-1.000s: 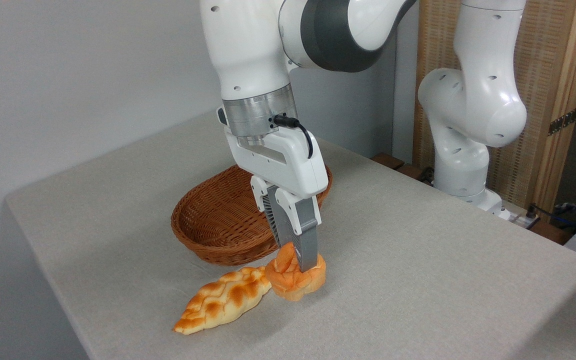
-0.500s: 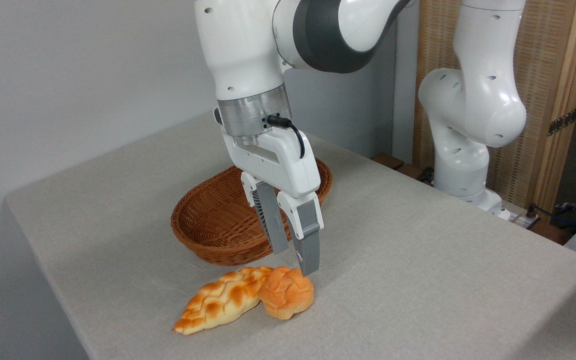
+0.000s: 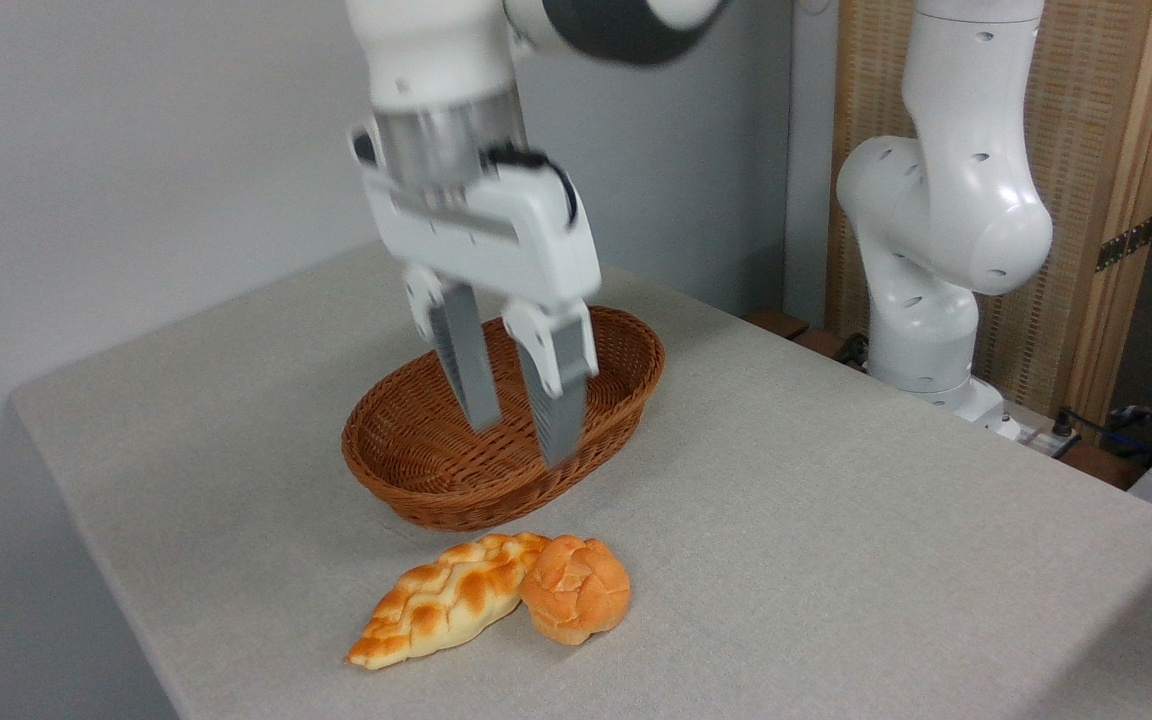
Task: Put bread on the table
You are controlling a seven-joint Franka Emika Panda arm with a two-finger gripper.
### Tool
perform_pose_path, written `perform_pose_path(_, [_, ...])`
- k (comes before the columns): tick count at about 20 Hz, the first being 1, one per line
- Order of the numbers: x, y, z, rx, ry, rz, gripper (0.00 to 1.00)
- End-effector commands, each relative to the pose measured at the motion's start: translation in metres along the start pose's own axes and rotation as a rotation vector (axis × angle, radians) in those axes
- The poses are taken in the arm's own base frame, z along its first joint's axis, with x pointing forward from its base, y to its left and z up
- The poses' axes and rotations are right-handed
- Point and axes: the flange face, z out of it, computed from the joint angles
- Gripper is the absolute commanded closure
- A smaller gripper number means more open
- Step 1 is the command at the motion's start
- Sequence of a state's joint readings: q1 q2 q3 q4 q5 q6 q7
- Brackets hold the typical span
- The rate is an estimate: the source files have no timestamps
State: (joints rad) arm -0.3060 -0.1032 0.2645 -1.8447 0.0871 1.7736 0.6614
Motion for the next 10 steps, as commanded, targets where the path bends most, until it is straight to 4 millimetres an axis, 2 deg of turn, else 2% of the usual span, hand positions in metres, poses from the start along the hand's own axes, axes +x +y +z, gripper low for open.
perform_pose_path(1, [0.02, 0.012, -0.049, -0.05, 0.075, -0.029, 0.0])
perform_pose_path(5, [0.029, 0.024, -0.054, -0.073, 0.078, -0.027, 0.0])
perform_pose_path(8, [0.036, 0.019, -0.063, -0.096, 0.047, -0.023, 0.0])
perform_pose_path(10, [0.035, 0.014, -0.062, -0.098, 0.044, -0.029, 0.0])
